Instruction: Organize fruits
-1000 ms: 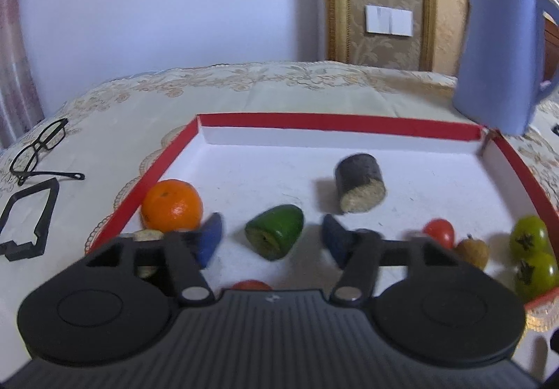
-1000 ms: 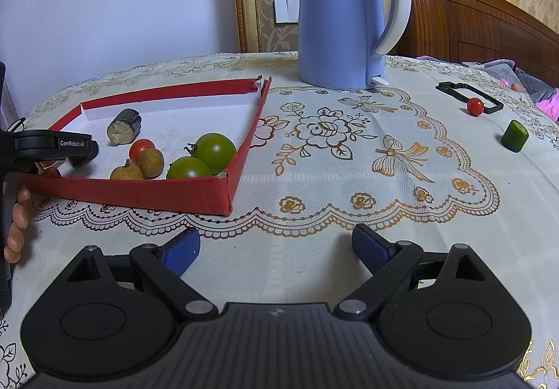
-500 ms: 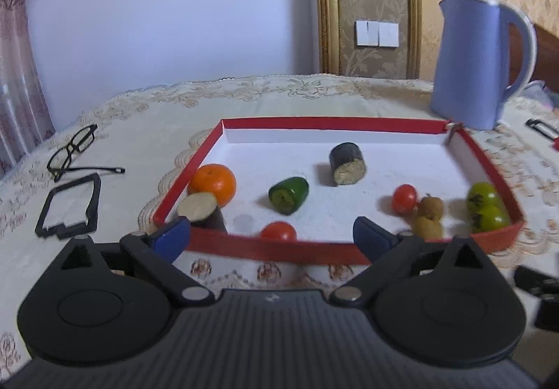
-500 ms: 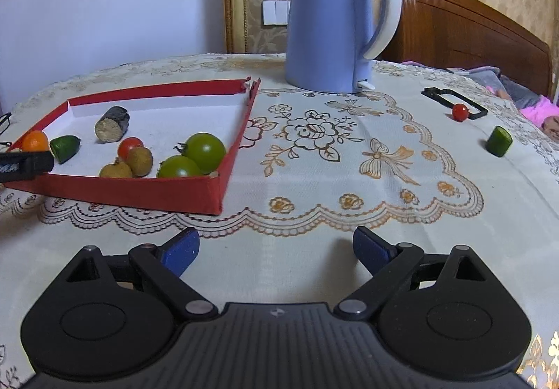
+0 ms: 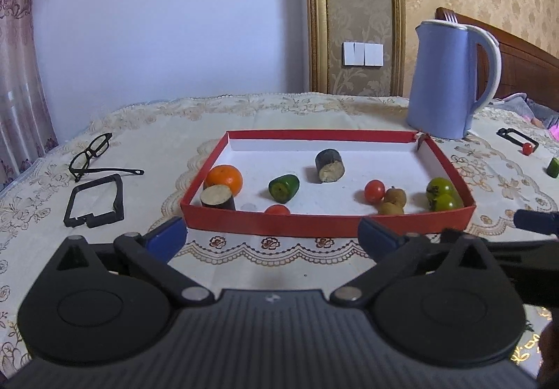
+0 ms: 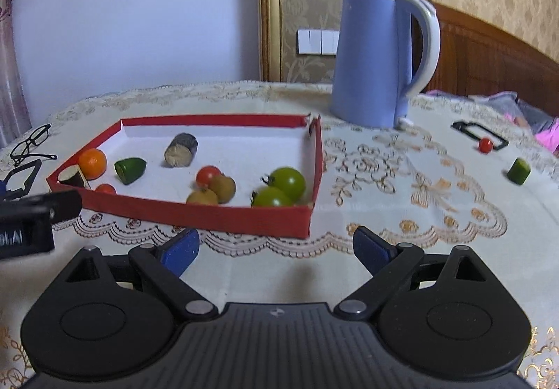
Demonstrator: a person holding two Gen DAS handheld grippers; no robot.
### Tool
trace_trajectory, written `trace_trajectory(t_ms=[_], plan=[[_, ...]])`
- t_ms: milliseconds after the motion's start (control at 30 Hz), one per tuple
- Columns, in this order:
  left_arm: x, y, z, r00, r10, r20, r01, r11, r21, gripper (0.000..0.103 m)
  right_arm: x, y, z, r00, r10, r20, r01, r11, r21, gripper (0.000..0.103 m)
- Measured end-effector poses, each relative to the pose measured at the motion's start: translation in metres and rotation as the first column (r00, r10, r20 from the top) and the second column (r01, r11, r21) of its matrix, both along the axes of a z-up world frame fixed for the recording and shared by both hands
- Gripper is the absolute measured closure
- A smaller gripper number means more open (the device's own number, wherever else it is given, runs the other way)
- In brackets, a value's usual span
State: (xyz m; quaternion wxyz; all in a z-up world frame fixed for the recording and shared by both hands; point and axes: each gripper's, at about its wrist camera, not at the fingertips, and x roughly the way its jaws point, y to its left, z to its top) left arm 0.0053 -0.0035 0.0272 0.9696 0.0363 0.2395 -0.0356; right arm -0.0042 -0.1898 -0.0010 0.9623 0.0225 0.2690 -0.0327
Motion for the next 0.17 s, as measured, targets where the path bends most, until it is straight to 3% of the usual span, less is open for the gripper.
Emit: trace_trajectory(t_ms=[167], plan=[[-0.0108, -0.0025, 0.0035, 1.0, -0.007, 0.026, 0.007, 1.0, 0.017, 0.0, -0.0018, 0.0079, 0.0038, 1.0, -0.004, 0.017, 0.004, 1.0, -0.025, 0.008]])
